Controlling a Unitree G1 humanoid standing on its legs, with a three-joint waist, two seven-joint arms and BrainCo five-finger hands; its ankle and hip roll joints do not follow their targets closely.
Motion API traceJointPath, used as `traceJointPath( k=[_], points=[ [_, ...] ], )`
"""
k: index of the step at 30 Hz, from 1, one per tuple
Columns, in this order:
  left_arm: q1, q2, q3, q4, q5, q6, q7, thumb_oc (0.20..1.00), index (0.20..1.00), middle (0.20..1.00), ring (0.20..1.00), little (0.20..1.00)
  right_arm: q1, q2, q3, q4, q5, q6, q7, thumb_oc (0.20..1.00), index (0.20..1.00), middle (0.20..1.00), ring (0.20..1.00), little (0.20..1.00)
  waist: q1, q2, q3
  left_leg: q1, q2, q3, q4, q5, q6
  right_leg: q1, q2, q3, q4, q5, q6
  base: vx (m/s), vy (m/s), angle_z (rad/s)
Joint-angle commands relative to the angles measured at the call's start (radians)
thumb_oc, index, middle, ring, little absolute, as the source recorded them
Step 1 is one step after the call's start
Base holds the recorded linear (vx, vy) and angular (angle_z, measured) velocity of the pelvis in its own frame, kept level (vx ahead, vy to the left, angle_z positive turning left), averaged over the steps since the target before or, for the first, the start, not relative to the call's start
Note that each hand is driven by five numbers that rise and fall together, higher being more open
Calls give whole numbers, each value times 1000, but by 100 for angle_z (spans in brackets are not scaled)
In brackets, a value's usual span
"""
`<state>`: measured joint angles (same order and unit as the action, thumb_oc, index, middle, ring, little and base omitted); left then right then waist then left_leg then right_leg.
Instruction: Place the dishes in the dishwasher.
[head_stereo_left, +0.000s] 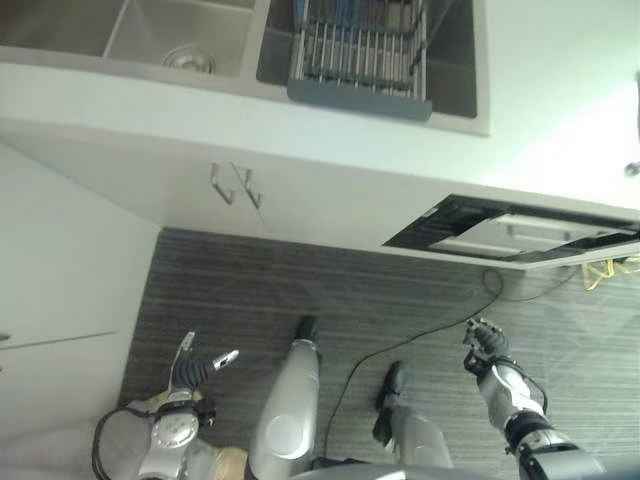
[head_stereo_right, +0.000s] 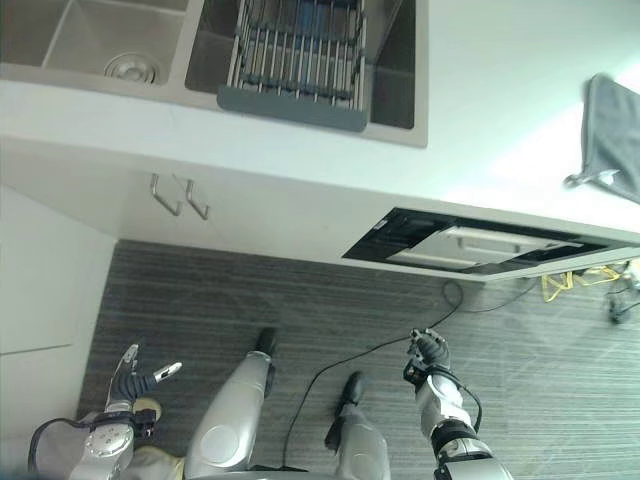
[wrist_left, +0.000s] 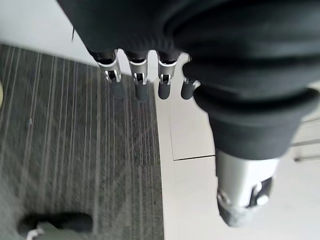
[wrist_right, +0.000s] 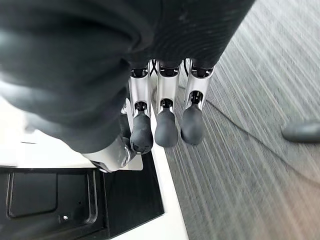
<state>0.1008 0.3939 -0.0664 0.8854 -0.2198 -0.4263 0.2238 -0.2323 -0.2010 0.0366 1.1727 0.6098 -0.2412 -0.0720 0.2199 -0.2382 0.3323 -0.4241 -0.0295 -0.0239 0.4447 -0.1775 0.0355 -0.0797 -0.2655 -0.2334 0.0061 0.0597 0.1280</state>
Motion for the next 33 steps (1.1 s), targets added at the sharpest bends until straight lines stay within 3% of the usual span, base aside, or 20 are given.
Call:
traceJointPath(
  k=[1,3,4,6,8,11,13,15,17,18,19,22,23,29,33],
  points=[
    [77,-42,-33,17,-40,46,-25,1000,1000,1000,1000,1000,49,-65,-18,-85,16,-32,96,1000,1000,1000,1000,1000,18,80,-17,168,75,-10,-268,59,-58,29,36,10,78,-40,42,213,154,-7],
    [73,-73,-17,98,-58,42,-92,1000,1000,1000,1000,1000,93,-24,-1,-101,0,-24,145,1000,1000,1000,1000,1000,-20,78,-47,216,83,-20,-318,66,-45,13,59,70,116,-43,48,151,59,-12],
    [61,-75,-34,109,8,60,-59,1000,1000,1000,1000,1000,110,-11,9,-92,-8,-27,159,1000,1000,1000,1000,1000,-41,80,-60,244,84,-29,-345,68,-40,9,81,106,117,-50,46,135,-26,5],
    [30,-84,-93,132,-43,96,-114,1000,1000,1000,1000,1000,127,0,16,-73,-7,4,170,1000,1000,1000,1000,1000,-83,94,-82,278,76,-56,-383,73,-29,-4,123,177,76,-65,44,129,-89,22],
    [-10,-89,-68,176,-170,218,-312,1000,1000,1000,1000,1000,150,-2,-3,-37,-61,35,181,1000,1000,1000,1000,1000,-125,114,-104,326,66,-67,-415,67,-21,-18,140,226,40,-48,49,147,-102,49],
    [-90,-4,13,233,-281,425,-498,1000,1000,1000,1000,1000,194,-63,-32,9,-143,118,215,1000,1000,1000,1000,1000,-190,175,-143,382,66,-43,-430,61,-24,1,149,279,18,-57,45,148,-62,40],
    [-93,1,31,258,-330,466,-515,1000,1000,1000,1000,1000,213,-83,-32,33,-189,157,222,1000,1000,1000,1000,1000,-201,200,-168,409,83,-21,-451,72,-46,37,152,265,-20,-65,32,113,-181,-2],
    [-77,-25,48,278,-313,462,-523,1000,1000,1000,1000,1000,235,-84,-36,63,-207,182,221,1000,1000,1000,1000,1000,-200,212,-180,428,113,-16,-470,98,-86,85,164,247,-62,-76,9,53,-340,-14],
    [-74,-32,51,281,-302,455,-524,1000,1000,1000,1000,1000,238,-83,-38,66,-209,185,220,1000,1000,1000,1000,1000,-199,213,-180,429,118,-16,-472,103,-93,93,166,240,-69,-77,6,-30,-239,22],
    [-62,-64,46,297,-267,421,-524,1000,1000,1000,1000,1000,244,-87,-41,75,-226,205,214,1000,1000,1000,1000,1000,-196,224,-173,415,148,-14,-458,127,-123,119,173,210,-84,-86,-14,-101,-269,44],
    [-61,-77,42,308,-265,408,-526,1000,1000,1000,1000,1000,249,-91,-45,81,-222,210,212,1000,1000,1000,1000,1000,-196,225,-168,403,153,-11,-435,127,-129,128,171,194,-85,-90,-21,-135,-303,45],
    [-66,-96,39,321,-257,411,-526,1000,1000,1000,1000,1000,258,-107,-71,90,-206,240,214,1000,1000,1000,1000,1000,-206,221,-160,382,126,31,-339,89,-124,145,152,146,-80,-101,-31,-116,-79,40],
    [-75,-102,38,324,-252,432,-522,1000,1000,1000,1000,1000,257,-118,-79,92,-201,256,217,1000,1000,1000,1000,1000,-214,224,-163,399,96,43,-344,70,-111,146,148,124,-70,-105,-30,-99,39,77],
    [-95,-121,73,377,-277,465,-464,1000,1000,1000,1000,1000,259,-102,-47,121,-305,281,299,1000,1000,1000,1000,1000,-230,239,-223,519,107,39,-524,106,-104,190,167,141,-82,-119,-22,23,123,25],
    [-107,-131,76,391,-283,469,-474,1000,1000,1000,1000,1000,256,-73,-11,107,-323,276,278,1000,1000,1000,1000,1000,-230,234,-241,542,100,41,-532,94,-95,210,158,133,-80,-122,-14,15,138,-7]
  ],
)
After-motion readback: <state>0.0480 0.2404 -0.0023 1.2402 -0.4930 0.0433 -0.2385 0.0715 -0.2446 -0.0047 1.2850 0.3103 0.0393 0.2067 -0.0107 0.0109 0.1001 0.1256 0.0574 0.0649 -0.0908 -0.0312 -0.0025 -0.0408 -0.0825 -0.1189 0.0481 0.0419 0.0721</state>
